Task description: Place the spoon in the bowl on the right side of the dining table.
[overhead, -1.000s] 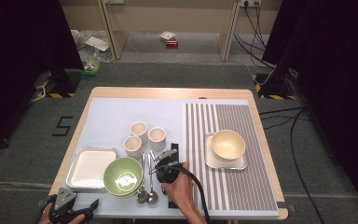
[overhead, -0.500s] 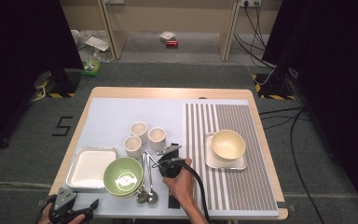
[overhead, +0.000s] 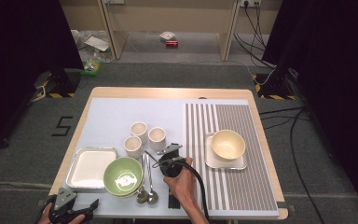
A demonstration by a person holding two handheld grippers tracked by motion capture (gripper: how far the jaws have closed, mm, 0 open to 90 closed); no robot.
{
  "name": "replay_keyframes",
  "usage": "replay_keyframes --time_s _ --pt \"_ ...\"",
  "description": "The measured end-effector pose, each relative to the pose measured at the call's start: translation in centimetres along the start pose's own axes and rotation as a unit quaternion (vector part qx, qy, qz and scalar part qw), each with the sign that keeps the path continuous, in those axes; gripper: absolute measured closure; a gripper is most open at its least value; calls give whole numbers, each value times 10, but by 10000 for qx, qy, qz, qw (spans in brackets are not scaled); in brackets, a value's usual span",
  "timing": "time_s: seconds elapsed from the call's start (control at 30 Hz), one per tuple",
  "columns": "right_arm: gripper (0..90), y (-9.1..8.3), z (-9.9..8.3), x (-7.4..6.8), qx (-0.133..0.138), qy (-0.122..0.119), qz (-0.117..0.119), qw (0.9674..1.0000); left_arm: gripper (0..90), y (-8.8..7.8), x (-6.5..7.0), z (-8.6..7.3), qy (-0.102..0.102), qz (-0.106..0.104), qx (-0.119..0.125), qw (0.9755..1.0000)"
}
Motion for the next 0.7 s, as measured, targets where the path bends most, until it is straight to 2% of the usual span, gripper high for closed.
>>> replay_keyframes --time_s 0.13,0.7 --pt "900 0 2 -4 -14 -154 -41 9999 128 0 0 0 -1 -2 9 10000" --pt "895 3 5 -6 -93 -220 -62 9997 128 0 0 0 0 -2 0 10000"
Point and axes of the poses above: each handheld gripper's, and its own axes: y roughly forward along the jaws, z roughly out of its top, x roughly to its right, the point moved 6 cm from there along y, roughly forward along the jaws, and after that the axes turned 7 degrees about -y, right-handed, at the moved point
